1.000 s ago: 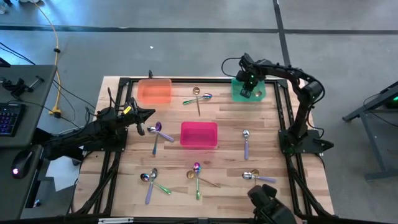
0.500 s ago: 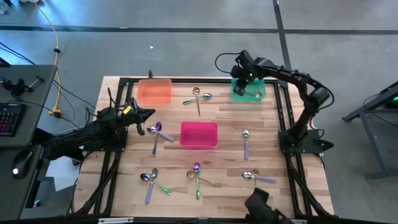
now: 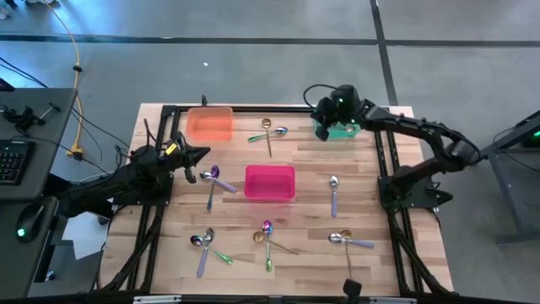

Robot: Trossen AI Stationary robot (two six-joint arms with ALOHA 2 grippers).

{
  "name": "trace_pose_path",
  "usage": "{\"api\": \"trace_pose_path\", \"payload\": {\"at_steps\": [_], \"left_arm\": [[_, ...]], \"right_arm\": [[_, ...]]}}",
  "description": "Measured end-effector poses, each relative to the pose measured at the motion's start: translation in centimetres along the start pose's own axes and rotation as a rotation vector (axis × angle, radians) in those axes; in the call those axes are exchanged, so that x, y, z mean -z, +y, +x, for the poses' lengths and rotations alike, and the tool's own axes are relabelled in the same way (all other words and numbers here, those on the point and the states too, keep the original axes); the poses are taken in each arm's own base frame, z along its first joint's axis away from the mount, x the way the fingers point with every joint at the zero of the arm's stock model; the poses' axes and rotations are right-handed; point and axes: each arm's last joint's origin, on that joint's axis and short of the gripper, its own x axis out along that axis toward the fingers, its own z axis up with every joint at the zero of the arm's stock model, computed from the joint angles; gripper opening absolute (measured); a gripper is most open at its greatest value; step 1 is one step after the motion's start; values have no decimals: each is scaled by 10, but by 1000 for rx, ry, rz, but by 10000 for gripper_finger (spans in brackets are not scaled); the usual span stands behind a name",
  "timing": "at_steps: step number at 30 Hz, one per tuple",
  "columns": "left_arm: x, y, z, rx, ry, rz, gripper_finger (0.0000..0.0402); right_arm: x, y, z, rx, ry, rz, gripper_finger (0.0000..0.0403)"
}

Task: Sort silverware by color (type)
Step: Put the purple spoon into the red bin

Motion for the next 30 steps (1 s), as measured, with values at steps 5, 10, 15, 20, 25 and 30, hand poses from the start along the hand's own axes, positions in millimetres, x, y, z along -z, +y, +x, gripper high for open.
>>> {"api": "trace_pose_path", "payload": {"at_steps": [5, 10, 15, 20, 25, 30], "left_arm": [[-4, 0, 0, 8, -40, -3, 1], [-6, -4, 1, 131, -50, -53, 1], [-3, -8, 5, 239, -8, -78, 1], [8, -12, 12, 274, 117, -80, 1], [6, -17, 20, 301, 245, -73, 3], [1, -21, 32, 310, 395, -40, 30]], "right_arm": [[-1, 22, -12, -39, -98, -9, 6], [-1, 39, -15, -79, -148, -42, 6], [-5, 54, -14, -127, -163, -53, 6], [-8, 68, -14, -176, -167, -55, 6], [-10, 81, -14, -216, -171, -73, 6], [-11, 89, -15, -241, -174, -88, 6]]}}
